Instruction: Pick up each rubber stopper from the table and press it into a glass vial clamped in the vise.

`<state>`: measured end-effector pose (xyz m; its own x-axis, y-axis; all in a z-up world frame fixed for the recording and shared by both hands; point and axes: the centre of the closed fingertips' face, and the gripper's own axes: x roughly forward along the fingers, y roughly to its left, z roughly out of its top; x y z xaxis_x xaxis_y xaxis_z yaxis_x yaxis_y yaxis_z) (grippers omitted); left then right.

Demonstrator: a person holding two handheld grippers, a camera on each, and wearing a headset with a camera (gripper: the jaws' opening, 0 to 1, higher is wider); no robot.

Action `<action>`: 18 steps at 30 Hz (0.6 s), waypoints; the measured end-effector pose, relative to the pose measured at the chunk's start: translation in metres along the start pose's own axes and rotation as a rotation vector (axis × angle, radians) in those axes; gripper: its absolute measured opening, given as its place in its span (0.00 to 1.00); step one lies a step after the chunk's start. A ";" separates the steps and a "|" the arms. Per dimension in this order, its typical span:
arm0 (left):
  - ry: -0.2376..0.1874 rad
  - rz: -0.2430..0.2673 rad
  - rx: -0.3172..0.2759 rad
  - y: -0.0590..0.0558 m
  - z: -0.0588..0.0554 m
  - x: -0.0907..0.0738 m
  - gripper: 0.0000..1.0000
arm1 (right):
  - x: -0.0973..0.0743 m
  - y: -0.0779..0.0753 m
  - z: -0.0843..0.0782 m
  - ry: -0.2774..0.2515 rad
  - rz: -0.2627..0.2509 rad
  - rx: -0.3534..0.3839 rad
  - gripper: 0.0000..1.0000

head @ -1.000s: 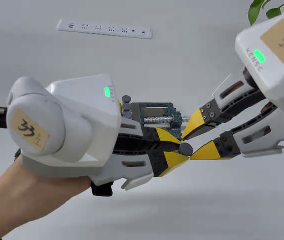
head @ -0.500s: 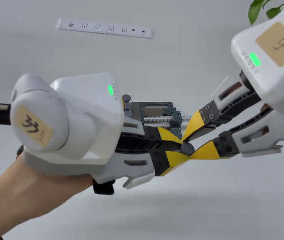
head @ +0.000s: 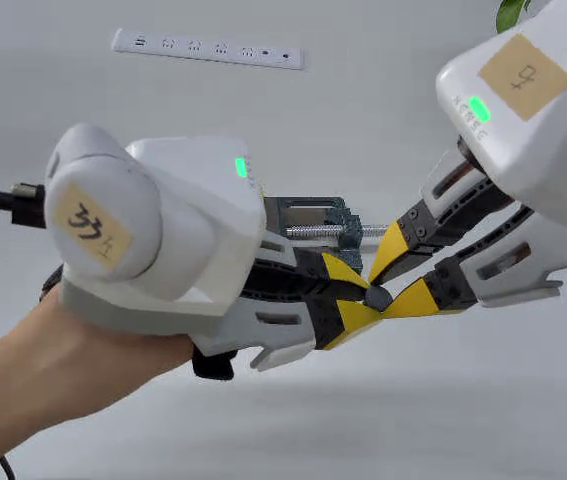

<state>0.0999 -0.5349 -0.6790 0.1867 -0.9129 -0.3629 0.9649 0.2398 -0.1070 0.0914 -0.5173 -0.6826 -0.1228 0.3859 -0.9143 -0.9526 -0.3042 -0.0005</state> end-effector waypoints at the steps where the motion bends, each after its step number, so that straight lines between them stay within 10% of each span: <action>1: 0.002 -0.002 -0.002 0.000 0.000 0.000 0.04 | 0.000 0.000 0.000 0.000 0.003 0.002 0.06; 18: -0.002 0.024 0.024 0.002 -0.007 -0.002 0.17 | 0.001 -0.003 -0.004 0.009 0.002 0.023 0.06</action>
<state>0.1004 -0.5301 -0.6851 0.2105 -0.9075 -0.3634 0.9642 0.2541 -0.0760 0.0955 -0.5191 -0.6847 -0.1224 0.3773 -0.9180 -0.9585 -0.2847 0.0108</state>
